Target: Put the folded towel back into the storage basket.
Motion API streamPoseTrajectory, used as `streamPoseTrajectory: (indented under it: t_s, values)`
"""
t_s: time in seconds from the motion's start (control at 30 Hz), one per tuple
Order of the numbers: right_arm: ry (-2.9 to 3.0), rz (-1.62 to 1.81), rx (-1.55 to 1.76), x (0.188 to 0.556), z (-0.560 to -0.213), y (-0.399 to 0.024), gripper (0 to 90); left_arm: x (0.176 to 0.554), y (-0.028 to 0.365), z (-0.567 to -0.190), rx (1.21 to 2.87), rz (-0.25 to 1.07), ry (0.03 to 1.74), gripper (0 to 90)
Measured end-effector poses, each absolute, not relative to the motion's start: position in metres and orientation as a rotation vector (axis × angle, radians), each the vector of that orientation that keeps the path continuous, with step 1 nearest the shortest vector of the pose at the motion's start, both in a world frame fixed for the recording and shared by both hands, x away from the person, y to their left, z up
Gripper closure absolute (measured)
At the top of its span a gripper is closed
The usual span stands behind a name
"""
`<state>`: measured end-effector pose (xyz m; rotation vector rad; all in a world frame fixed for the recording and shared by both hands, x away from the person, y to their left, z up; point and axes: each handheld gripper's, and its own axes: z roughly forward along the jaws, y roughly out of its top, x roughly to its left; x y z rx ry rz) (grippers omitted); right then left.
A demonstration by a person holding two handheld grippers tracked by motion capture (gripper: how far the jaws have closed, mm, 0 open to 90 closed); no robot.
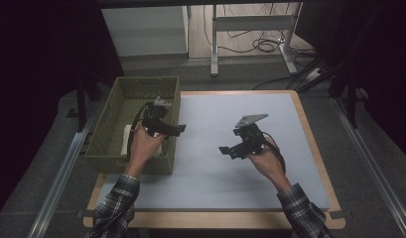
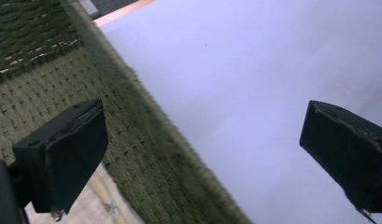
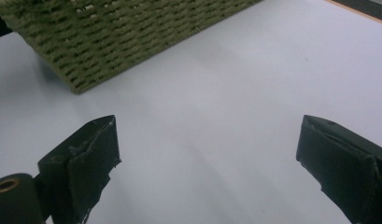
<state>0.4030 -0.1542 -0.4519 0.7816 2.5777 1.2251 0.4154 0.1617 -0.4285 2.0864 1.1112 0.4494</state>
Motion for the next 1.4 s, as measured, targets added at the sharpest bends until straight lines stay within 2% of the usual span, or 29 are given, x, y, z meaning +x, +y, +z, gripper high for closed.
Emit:
streamPoseTrajectory:
  t_s: [0.63,0.97,1.4]
  values:
    - [2.514,1.195,0.861,0.384,-0.464,-0.230,5.0,0.398,0.113,-0.425,2.159,0.422,1.091,1.4]
    - [2.499,1.180,0.901,0.375,-0.470,-0.256,4.1,0.381,0.082,-0.427,2.174,0.432,1.016,1.4]
    - [2.478,1.202,0.959,0.361,-0.481,-0.281,3.9,0.355,0.051,-0.448,2.166,0.356,0.919,1.2]
